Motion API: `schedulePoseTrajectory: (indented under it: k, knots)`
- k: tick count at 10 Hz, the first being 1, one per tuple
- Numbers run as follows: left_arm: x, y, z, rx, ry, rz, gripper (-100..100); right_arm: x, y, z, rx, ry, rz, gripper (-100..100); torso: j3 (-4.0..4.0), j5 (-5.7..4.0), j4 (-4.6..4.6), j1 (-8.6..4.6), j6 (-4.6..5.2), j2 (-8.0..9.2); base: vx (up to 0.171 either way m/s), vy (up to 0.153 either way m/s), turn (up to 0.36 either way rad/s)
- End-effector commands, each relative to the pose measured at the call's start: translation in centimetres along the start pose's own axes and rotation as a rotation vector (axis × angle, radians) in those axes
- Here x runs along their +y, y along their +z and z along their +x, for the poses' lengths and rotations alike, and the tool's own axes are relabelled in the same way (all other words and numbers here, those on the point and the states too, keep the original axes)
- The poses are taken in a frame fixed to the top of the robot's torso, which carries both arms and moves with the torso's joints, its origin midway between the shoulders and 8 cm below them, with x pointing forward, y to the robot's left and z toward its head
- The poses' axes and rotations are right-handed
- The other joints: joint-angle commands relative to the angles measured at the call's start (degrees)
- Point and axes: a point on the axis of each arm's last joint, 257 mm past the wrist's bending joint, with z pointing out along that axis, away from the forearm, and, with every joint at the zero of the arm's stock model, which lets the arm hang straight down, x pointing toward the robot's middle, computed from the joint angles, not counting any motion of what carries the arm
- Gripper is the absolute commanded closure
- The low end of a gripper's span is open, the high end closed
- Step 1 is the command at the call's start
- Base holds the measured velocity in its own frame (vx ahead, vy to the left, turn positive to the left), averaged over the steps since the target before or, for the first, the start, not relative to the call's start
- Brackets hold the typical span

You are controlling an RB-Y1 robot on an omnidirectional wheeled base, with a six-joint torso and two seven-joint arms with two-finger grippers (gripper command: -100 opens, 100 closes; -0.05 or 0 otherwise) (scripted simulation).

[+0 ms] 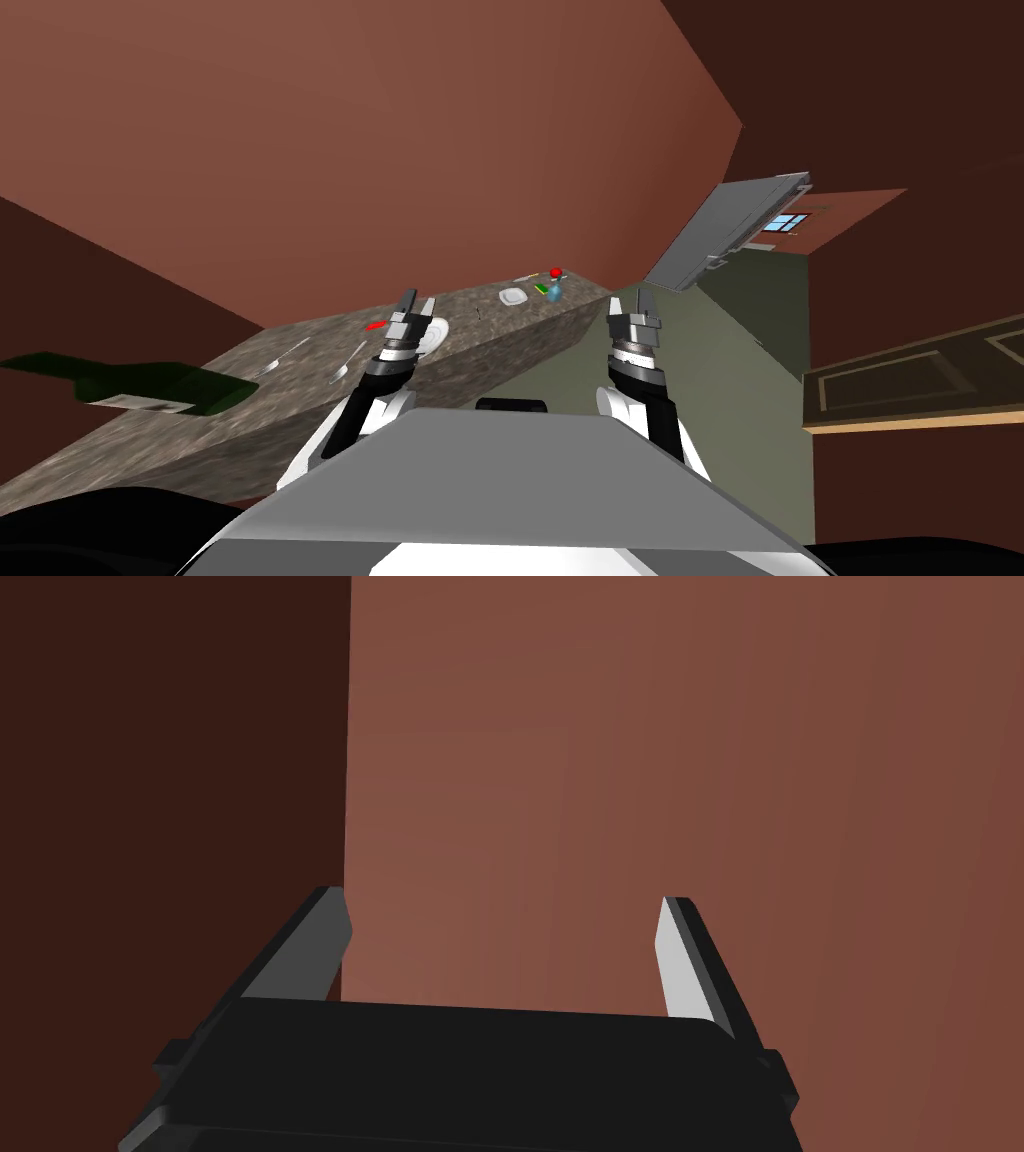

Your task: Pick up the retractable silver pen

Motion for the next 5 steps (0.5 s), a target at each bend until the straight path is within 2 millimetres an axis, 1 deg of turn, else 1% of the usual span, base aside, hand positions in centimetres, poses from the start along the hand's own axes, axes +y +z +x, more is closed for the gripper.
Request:
schedulePoseTrajectory:
  k: [1, 2, 3, 4, 5]
  knots:
    - [0.5, 0.0, 0.4, 0.034, 0.017, -0.018, -100, 0.0, 0.0, 0.0, 0.000, 0.000, 0.000, 0, 0.00, 0.00, 0.00, 0.00, 0.00, 0.00, -0.013, 0.005, -0.068]
    - [1.3, -0.3, 0.3, 0.055, 0.029, -0.047, -100, 0.0, 0.0, 0.0, 0.000, 0.000, 0.000, 0, 0.00, 0.00, 0.00, 0.01, -0.03, -0.01, -0.014, -0.001, -0.122]
    - [1.3, -0.3, 0.5, 0.071, 0.036, -0.047, -100, 0.0, 0.0, 0.0, 0.000, 0.000, 0.000, 0, 0.00, 0.00, 0.00, 0.01, -0.01, 0.00, -0.011, 0.001, -0.087]
    - [2.2, -0.6, 0.5, 0.096, 0.051, -0.078, -100, 0.0, 0.0, 0.0, 0.000, 0.000, 0.000, 0, 0.00, 0.00, 0.00, 0.01, -0.03, -0.01, -0.012, -0.003, -0.162]
    - [2.2, -0.6, 0.7, 0.110, 0.056, -0.078, -100, 0.0, 0.0, 0.0, 0.000, 0.000, 0.000, 0, -0.01, 0.00, 0.00, -0.01, 0.00, -0.01, -0.013, 0.002, -0.077]
